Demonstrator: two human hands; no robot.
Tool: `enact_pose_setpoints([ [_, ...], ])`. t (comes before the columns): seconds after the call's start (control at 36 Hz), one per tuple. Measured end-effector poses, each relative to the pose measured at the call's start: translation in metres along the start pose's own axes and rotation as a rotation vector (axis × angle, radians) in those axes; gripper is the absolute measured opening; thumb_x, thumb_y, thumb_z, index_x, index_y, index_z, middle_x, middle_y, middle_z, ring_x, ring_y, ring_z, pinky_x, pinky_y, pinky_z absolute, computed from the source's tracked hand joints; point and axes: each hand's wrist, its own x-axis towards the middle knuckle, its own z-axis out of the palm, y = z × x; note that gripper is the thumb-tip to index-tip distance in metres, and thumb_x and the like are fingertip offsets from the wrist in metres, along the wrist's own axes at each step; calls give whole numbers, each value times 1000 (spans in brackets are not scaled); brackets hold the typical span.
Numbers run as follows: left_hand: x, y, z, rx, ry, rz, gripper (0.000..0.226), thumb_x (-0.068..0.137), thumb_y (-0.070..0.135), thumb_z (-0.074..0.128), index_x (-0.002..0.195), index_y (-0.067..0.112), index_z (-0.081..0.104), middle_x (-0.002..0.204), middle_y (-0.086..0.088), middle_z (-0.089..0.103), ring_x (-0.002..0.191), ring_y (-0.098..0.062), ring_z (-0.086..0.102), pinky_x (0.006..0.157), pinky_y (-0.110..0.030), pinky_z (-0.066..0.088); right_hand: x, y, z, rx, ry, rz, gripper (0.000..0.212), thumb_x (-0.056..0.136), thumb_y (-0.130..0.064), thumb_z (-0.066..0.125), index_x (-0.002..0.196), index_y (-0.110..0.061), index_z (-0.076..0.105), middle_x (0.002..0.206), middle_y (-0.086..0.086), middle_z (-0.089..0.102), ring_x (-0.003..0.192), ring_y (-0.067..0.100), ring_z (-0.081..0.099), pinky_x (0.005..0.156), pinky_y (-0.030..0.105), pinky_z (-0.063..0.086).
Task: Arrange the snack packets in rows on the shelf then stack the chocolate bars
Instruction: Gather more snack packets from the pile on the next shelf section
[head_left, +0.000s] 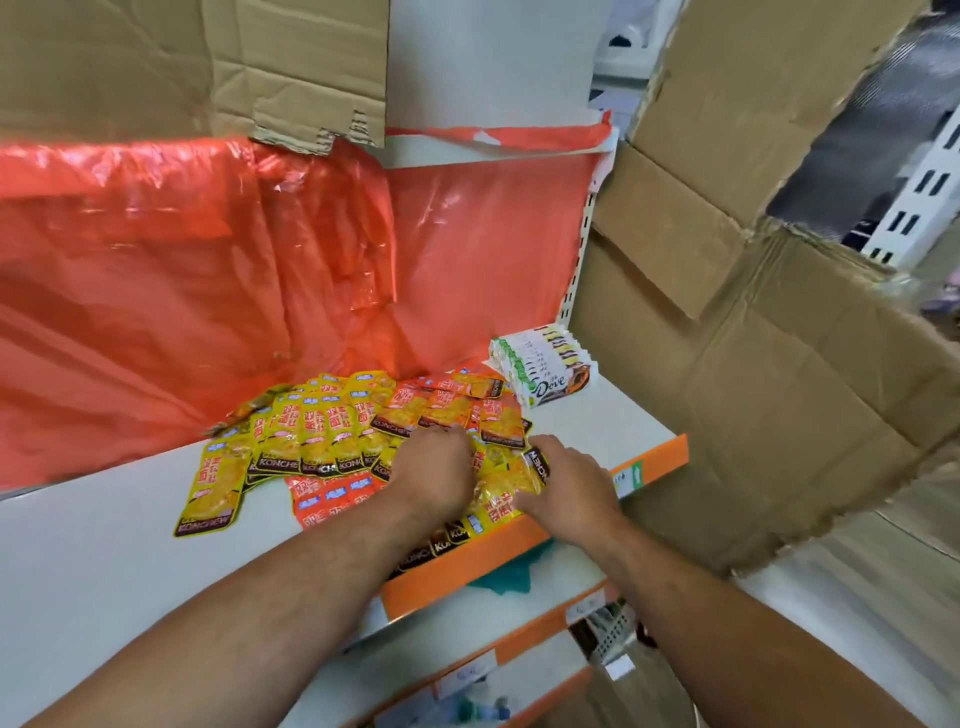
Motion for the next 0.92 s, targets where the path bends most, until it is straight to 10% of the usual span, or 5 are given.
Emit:
enact_pose_setpoints([
  [0.44,-6,15,-9,-406,2,-257,23,82,13,64,101,13,51,86,-5,62,79,-27,57,61,-30,40,12,10,-1,173,-67,-259,64,80,-28,76,135,-41,46,109,-5,51,102,18,53,86,34,48],
  [0.67,-17,6,-13,-816,52,-436,23,80,7,70,75,21,53,66,2,58,56,-17,53,52,-23,39,23,9,-3,392,-126,-194,30,78,-25,80,99,-29,59,96,-6,59,82,15,57,67,28,44],
  [0.92,-46,-22,-13,-1013,223,-676,38,80,3,72,60,18,43,52,3,43,51,-19,41,52,-28,34,31,-6,-2,867,-280,-28,24,82,-16,80,93,-18,59,114,6,57,108,19,54,85,33,41],
])
